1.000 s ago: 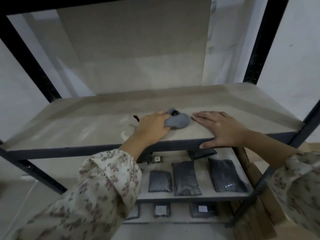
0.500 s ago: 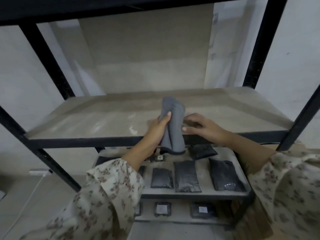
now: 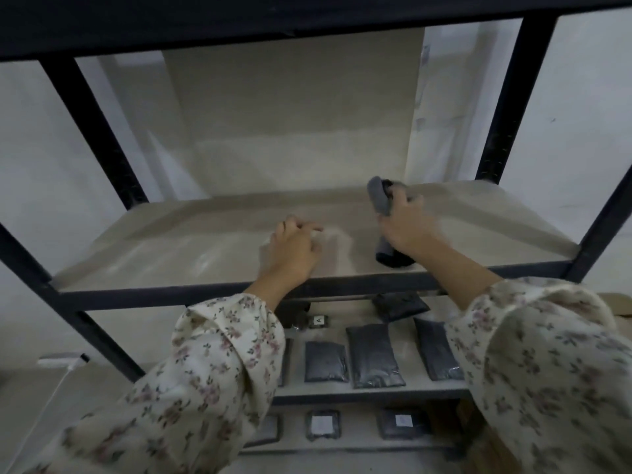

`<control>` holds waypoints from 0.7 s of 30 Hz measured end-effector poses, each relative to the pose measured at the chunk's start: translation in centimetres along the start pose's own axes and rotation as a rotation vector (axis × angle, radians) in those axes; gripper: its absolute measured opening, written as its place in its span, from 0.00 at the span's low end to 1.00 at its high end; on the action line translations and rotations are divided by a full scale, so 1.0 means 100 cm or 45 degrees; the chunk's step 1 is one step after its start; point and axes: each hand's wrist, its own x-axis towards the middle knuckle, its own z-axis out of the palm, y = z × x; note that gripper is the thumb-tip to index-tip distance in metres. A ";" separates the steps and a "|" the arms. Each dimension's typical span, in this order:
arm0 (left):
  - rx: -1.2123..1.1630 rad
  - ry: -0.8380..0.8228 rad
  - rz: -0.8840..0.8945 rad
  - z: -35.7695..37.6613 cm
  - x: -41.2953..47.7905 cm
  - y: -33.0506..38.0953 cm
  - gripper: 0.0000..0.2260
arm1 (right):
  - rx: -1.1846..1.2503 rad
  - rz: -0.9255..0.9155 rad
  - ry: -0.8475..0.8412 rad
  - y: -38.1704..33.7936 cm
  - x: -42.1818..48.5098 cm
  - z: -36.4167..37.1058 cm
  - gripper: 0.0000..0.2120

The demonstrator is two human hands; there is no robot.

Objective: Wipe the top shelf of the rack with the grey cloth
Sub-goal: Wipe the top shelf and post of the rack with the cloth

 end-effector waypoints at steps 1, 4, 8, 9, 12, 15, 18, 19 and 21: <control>0.055 0.002 -0.014 -0.001 -0.001 -0.014 0.15 | -0.230 0.053 -0.015 0.005 0.000 0.006 0.21; 0.164 -0.032 -0.051 -0.002 0.000 -0.053 0.16 | -0.526 0.165 -0.096 -0.009 -0.006 0.030 0.22; 0.139 -0.014 -0.094 -0.008 0.010 -0.086 0.18 | -0.526 0.075 -0.123 -0.059 -0.012 0.059 0.22; 0.154 -0.021 -0.090 -0.010 0.015 -0.092 0.19 | -0.497 0.009 -0.138 -0.072 -0.014 0.070 0.21; 0.204 -0.044 -0.019 -0.008 0.027 -0.107 0.19 | -0.302 -0.115 -0.207 -0.096 -0.013 0.090 0.17; 0.194 -0.093 0.073 -0.007 0.034 -0.118 0.19 | -0.240 -0.070 -0.075 -0.069 0.016 0.070 0.16; 0.156 -0.144 0.116 -0.006 0.041 -0.127 0.19 | -0.541 0.136 0.085 -0.021 0.044 0.049 0.19; 0.155 -0.158 0.127 -0.006 0.043 -0.129 0.19 | -0.566 0.228 0.090 -0.018 0.050 0.055 0.19; 0.154 -0.178 0.145 -0.005 0.049 -0.135 0.20 | -0.519 0.253 0.078 -0.044 0.054 0.082 0.18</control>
